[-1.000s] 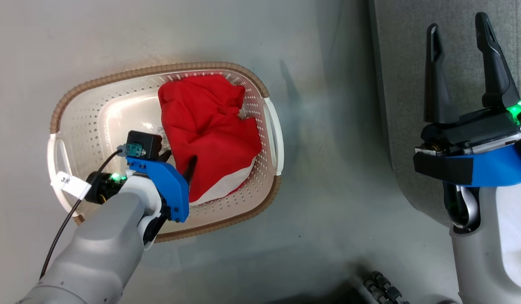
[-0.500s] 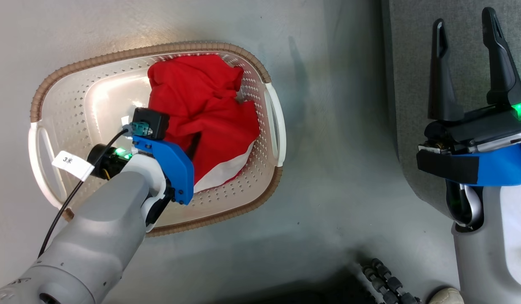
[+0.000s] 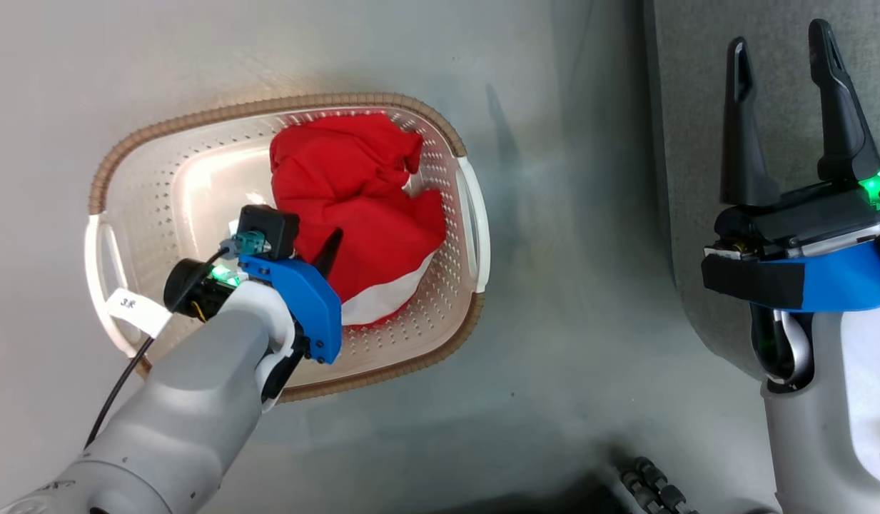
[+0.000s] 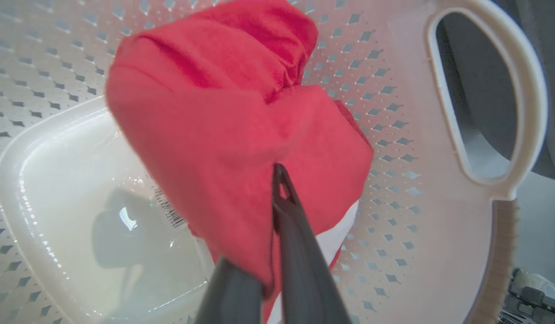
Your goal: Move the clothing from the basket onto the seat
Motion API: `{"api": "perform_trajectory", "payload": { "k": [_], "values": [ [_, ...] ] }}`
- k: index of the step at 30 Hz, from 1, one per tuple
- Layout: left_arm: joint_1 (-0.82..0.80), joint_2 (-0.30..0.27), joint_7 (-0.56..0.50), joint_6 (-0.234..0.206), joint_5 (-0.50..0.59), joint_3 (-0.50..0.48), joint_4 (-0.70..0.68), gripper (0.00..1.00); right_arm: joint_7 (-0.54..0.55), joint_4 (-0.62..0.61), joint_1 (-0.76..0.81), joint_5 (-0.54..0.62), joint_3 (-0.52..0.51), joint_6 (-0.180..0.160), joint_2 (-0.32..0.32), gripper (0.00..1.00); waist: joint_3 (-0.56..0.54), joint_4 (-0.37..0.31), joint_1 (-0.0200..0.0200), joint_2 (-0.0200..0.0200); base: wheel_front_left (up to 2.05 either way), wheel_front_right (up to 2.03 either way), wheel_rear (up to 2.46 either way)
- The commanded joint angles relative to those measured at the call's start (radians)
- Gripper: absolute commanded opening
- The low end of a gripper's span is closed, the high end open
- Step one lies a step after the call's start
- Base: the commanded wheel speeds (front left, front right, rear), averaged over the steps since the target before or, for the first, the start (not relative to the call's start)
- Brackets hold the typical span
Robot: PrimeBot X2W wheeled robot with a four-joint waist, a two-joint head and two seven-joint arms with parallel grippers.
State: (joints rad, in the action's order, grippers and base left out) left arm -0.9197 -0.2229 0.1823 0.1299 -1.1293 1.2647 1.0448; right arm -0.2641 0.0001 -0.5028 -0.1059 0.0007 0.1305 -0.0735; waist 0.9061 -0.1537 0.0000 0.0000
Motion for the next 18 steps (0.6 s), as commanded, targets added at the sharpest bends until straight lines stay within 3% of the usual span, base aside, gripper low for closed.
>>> {"api": "perform_trajectory", "payload": {
  "k": [1,12,18],
  "values": [
    [0.010,0.000,0.014,0.001,0.002,0.002,-0.002,0.00,-0.001,0.003,0.005,-0.004,0.002,0.001,-0.004,1.00,-0.026,0.009,0.0000,0.0000,0.00,0.00,0.00],
    [0.066,0.025,0.083,0.001,0.014,0.004,-0.039,0.00,0.000,0.045,0.044,-0.012,0.013,0.001,-0.014,1.00,-0.204,0.055,0.0000,0.0000,0.00,0.00,0.00],
    [0.099,0.010,0.084,0.001,0.081,-0.085,-0.083,0.00,0.000,0.066,0.079,-0.014,0.010,0.001,-0.014,1.00,-0.314,0.083,0.0000,0.0000,0.00,0.00,0.00]
  ]
}}
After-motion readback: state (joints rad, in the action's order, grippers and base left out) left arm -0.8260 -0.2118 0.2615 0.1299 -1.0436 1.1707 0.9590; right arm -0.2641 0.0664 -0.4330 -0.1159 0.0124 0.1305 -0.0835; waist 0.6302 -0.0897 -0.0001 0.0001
